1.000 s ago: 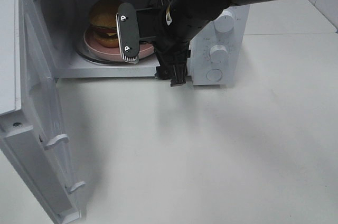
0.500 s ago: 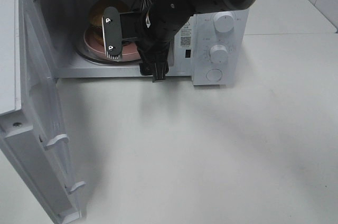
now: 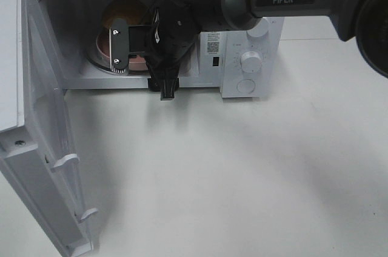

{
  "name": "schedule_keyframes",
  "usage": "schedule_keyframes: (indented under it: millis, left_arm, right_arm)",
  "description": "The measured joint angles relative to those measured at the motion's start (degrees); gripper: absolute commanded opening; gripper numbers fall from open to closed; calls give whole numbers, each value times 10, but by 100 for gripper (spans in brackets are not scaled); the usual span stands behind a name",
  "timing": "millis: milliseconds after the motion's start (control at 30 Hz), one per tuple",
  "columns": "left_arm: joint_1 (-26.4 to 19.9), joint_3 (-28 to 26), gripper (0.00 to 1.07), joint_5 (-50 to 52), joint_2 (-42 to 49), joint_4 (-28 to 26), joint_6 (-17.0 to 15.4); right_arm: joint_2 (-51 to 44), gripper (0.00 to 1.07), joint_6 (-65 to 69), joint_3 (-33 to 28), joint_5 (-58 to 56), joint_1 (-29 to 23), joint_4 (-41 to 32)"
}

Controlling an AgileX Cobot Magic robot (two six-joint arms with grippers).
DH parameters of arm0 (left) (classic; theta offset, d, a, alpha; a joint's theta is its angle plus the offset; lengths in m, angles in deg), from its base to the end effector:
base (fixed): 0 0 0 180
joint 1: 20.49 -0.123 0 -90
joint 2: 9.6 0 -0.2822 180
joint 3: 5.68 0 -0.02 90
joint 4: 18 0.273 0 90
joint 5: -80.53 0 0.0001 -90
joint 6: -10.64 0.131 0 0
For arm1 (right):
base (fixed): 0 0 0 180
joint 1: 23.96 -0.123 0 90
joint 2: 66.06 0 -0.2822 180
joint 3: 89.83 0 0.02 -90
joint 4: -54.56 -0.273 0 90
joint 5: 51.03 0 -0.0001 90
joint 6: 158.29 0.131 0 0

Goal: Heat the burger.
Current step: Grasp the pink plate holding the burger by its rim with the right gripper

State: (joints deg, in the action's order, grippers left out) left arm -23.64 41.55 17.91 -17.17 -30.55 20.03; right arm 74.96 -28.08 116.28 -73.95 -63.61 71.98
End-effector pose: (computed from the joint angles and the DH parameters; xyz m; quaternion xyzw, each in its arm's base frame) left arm 0.0478 -0.0227 0.2757 0.0537 0.8478 -0.0520 0.5251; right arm 0.4442 0.3483 0.1086 -0.7264 0.5787 -0.1362 0.3449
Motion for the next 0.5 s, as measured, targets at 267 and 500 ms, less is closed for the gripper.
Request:
schedule_keyframes:
  millis: [267,500]
  left_arm:
    - [0,0,98,0,0,0,0]
    - [0,0,98,0,0,0,0]
  right_arm:
    - [32,78,2,30,0,0,-35]
    - [49,71,2,32,2,0,-48]
